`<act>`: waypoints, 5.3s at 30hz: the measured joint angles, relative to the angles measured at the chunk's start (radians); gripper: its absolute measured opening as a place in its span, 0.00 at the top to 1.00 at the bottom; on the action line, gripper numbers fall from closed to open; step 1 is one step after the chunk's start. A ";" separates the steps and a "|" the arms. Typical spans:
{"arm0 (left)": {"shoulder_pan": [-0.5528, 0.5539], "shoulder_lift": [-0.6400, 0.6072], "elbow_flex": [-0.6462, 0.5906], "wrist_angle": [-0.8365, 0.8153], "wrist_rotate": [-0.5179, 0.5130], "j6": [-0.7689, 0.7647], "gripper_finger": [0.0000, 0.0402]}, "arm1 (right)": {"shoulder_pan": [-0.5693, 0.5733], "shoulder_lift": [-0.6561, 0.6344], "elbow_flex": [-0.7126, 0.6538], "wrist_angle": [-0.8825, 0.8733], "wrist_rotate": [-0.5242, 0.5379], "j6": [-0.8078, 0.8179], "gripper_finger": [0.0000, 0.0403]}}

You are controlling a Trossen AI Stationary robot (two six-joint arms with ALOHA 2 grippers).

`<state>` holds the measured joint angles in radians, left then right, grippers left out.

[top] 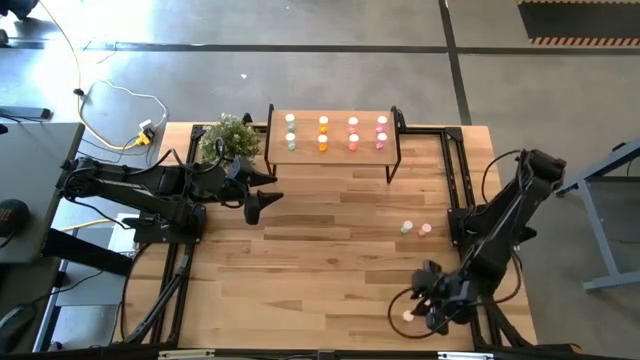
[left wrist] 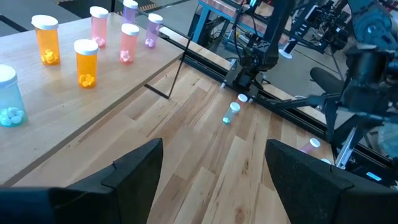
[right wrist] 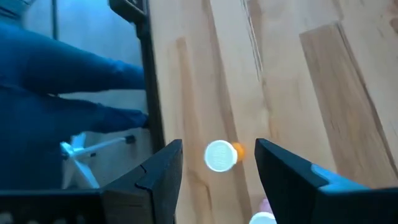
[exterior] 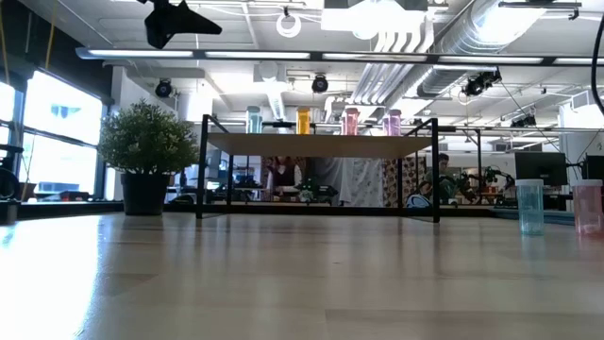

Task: Pick and place medicine bottles onto shelf by color
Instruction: Put the yellow pill bottle on the shelf aligned with the other yellow pill bottles

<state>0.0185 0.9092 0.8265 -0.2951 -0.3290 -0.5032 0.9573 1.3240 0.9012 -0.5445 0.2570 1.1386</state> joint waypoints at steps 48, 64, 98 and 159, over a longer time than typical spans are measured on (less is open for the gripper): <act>0.000 0.000 0.000 0.000 0.000 -0.001 0.31 | 0.004 0.280 0.000 0.106 -0.073 -0.047 0.64; 0.000 0.000 0.000 0.000 0.000 0.001 0.31 | 0.003 0.280 0.000 0.109 -0.076 -0.023 0.74; 0.196 0.000 0.000 -0.029 0.118 0.206 0.31 | -0.561 0.153 0.145 0.164 -0.137 -0.447 0.74; 0.416 0.000 0.000 -0.102 0.211 0.237 0.31 | -1.272 0.581 0.937 -0.357 -0.351 -1.421 0.74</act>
<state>0.4343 0.9096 0.8261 -0.3968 -0.1184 -0.2661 -0.3145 1.9051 1.8379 -0.9019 -0.0940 -0.2825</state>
